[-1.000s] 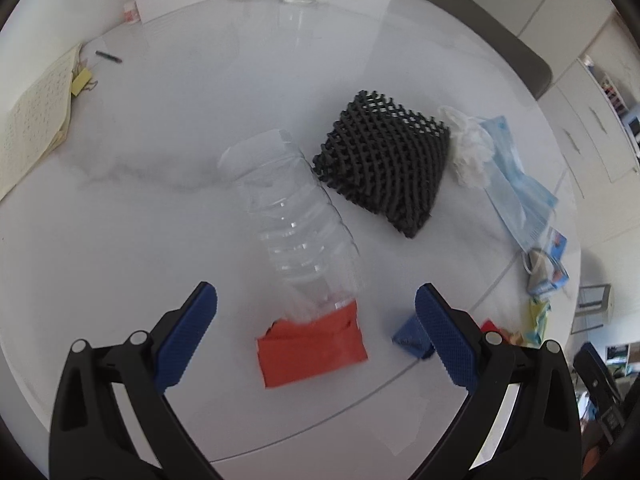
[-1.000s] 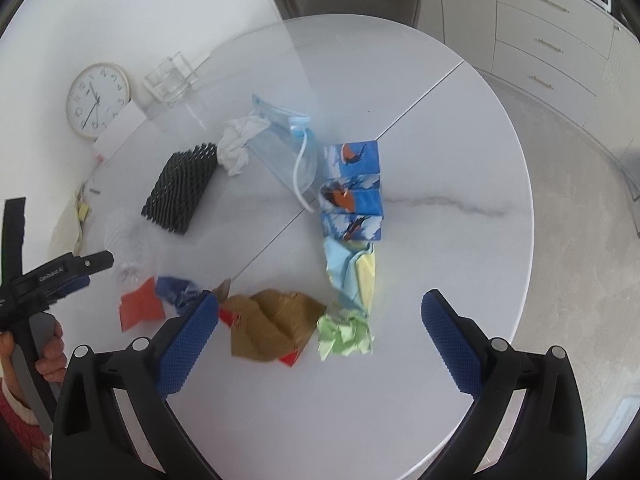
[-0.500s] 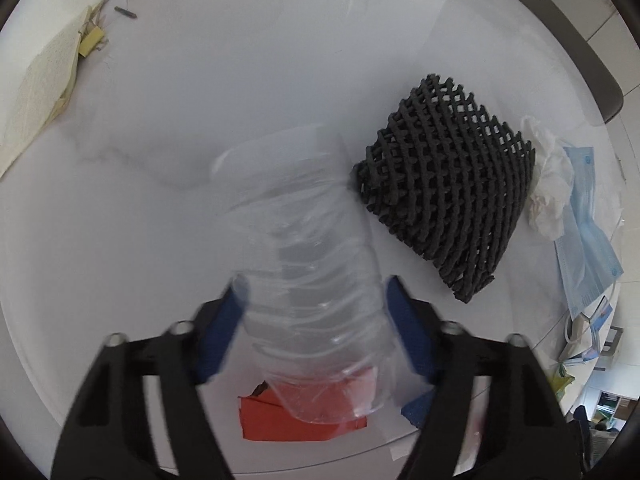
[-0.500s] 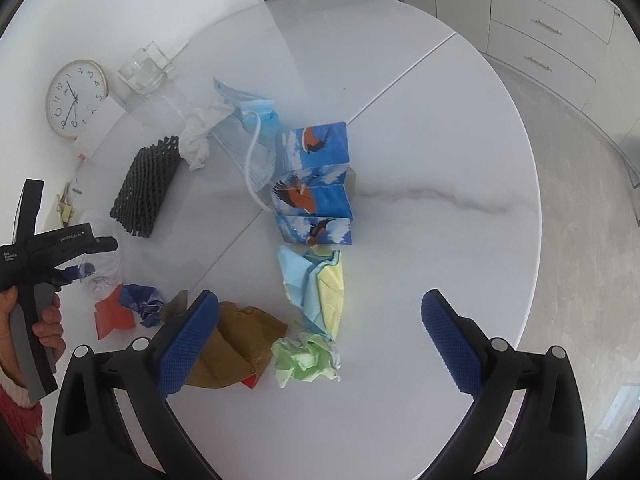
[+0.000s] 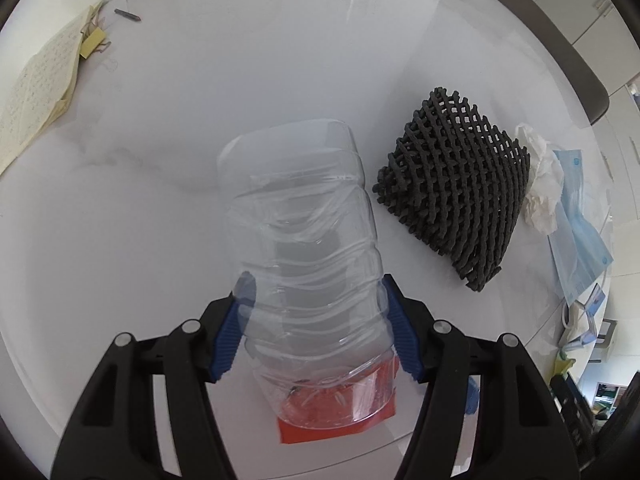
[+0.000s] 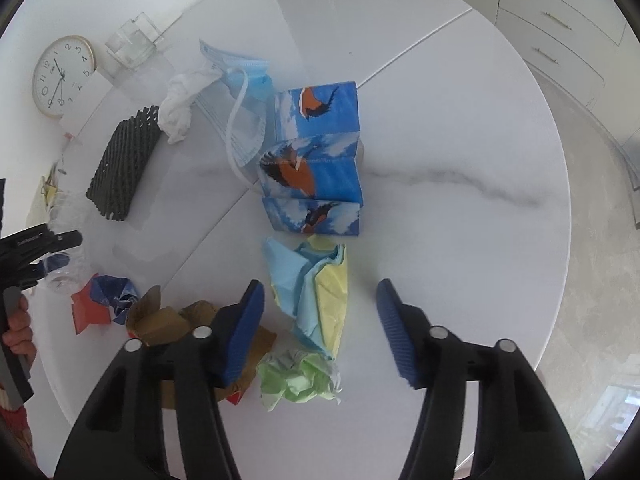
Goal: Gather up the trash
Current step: 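Grasp the clear plastic bottle with left tool while right tool grasps the blue-yellow cloth, then carry bottle and cloth to the wastebasket and open both tools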
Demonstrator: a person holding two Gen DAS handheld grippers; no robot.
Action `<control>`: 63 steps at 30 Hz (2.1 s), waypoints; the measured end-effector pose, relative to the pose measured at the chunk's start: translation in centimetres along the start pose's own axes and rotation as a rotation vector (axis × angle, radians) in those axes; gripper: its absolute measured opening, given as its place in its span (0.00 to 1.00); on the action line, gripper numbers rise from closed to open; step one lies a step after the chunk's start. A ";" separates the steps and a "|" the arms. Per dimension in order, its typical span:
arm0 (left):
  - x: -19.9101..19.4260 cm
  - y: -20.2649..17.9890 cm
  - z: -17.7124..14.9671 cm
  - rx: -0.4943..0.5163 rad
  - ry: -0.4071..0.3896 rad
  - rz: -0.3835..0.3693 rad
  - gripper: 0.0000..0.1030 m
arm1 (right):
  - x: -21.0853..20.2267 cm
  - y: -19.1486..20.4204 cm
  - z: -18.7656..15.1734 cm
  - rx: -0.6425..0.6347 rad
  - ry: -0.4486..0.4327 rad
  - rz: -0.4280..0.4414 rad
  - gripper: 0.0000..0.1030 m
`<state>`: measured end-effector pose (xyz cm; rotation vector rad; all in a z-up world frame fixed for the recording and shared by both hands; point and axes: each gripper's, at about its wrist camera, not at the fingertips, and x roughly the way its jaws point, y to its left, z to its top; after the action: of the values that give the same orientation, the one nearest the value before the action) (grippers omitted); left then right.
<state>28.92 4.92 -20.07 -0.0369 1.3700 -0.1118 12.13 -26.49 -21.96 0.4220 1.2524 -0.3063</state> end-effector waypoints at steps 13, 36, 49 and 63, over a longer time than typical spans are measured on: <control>-4.4 0.2 -2.1 0.087 -0.098 -0.033 0.60 | -3.0 -2.2 -0.2 0.090 -0.070 0.134 0.36; -13.1 -19.2 -21.5 0.771 -0.072 -0.366 0.60 | -15.3 -16.0 -17.5 0.315 -0.167 -0.032 0.36; -7.6 -34.0 -36.9 1.145 0.160 -0.389 0.62 | -19.2 -23.3 -24.2 0.406 -0.200 -0.048 0.37; -10.1 -32.6 -34.4 0.986 0.038 -0.318 0.77 | -17.3 -23.9 -24.1 0.326 -0.150 0.022 0.38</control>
<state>-8.67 -25.08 -14.11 0.5752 1.2137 -1.0418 -24.00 -36.43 -14.80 0.6783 1.0518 -0.5172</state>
